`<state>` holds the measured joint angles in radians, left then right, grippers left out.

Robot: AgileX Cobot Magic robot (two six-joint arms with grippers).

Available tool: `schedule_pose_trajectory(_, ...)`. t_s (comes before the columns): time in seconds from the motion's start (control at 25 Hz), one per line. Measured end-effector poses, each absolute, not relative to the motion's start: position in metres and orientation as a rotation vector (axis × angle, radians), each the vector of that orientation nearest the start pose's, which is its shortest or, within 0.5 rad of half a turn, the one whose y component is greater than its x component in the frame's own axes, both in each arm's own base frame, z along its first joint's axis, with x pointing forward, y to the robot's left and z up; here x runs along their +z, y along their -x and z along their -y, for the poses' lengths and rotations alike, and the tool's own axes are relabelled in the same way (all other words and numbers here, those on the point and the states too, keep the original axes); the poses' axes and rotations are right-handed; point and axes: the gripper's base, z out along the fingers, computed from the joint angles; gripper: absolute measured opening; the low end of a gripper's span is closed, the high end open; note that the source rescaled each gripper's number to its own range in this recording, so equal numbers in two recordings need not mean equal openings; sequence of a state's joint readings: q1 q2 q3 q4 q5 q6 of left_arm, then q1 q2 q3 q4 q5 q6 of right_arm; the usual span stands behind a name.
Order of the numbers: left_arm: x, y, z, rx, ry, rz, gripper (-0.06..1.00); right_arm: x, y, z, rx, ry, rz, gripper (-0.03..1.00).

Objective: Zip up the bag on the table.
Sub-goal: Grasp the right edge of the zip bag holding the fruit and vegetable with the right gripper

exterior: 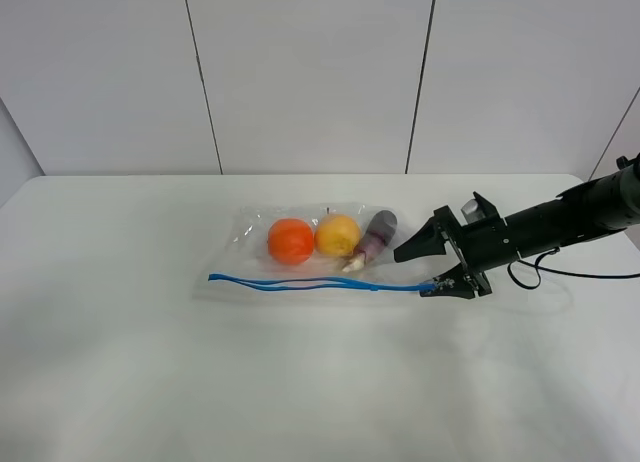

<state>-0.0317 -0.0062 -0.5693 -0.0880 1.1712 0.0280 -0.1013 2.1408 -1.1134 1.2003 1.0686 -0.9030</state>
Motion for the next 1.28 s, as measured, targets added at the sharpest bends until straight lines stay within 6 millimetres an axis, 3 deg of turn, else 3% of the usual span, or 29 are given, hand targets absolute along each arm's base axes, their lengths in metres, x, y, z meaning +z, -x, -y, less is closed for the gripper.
schedule_pose_trajectory(0.56, 0.287, 0.019, 0.007, -0.107, -0.076, -2.076, 1.0, 0.098, -0.356, -0.059, 1.404, 0.002, -2.73, 0.76)
schedule_pose_trajectory(0.76, 0.287, 0.019, 0.007, -0.107, -0.076, -2.076, 1.0, 0.096, -0.354, -0.057, 1.38, 0.035, -2.754, 0.6)
schedule_pose_trajectory(1.0, 0.287, 0.019, 0.007, -0.107, -0.076, -2.076, 1.0, 0.096, -0.352, -0.056, 1.378, 0.061, -2.769, 0.54)
schedule_pose_trajectory(1.28, 0.287, 0.019, 0.007, -0.107, -0.076, -2.076, 1.0, 0.096, -0.352, -0.056, 1.386, 0.07, -2.772, 0.26)
